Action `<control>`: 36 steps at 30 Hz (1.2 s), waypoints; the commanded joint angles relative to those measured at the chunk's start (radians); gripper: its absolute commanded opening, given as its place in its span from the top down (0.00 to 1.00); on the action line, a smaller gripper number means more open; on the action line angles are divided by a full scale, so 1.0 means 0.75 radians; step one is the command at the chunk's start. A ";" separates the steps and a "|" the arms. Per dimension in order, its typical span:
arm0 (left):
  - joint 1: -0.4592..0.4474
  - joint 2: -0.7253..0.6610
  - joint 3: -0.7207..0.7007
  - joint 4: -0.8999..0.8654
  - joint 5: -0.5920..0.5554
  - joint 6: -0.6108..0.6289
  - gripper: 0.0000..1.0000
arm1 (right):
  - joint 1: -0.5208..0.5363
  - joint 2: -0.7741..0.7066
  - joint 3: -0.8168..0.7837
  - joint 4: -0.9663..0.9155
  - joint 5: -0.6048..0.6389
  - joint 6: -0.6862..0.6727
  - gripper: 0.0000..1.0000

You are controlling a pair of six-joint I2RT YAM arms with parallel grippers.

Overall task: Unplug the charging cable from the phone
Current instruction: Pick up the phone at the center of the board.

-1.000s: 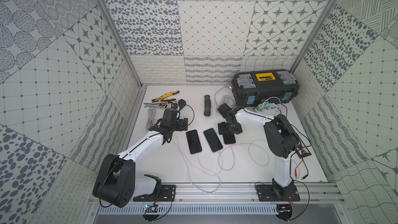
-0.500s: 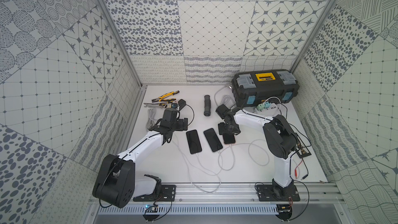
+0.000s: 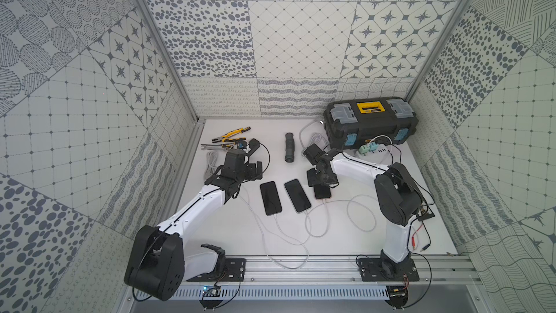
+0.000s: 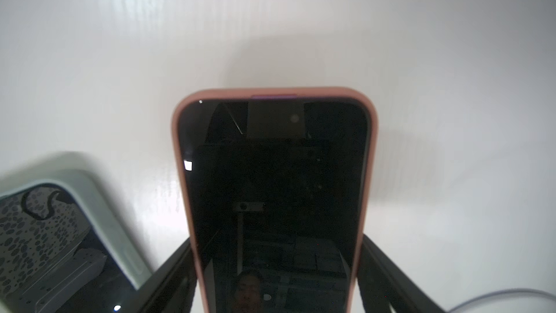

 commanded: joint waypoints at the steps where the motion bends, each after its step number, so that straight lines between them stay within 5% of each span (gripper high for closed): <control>1: -0.002 -0.046 0.028 -0.024 0.108 -0.027 0.02 | -0.002 -0.142 0.000 0.032 -0.004 -0.059 0.33; 14: -0.002 -0.133 0.118 -0.007 0.542 -0.040 0.02 | -0.063 -0.406 -0.071 0.190 -0.455 -0.295 0.33; 20: -0.003 -0.096 0.182 0.061 0.930 -0.081 0.02 | -0.109 -0.501 -0.148 0.300 -0.810 -0.397 0.33; 36: -0.029 -0.057 0.118 0.649 1.473 -0.471 0.02 | -0.170 -0.662 -0.204 0.467 -1.491 -0.367 0.33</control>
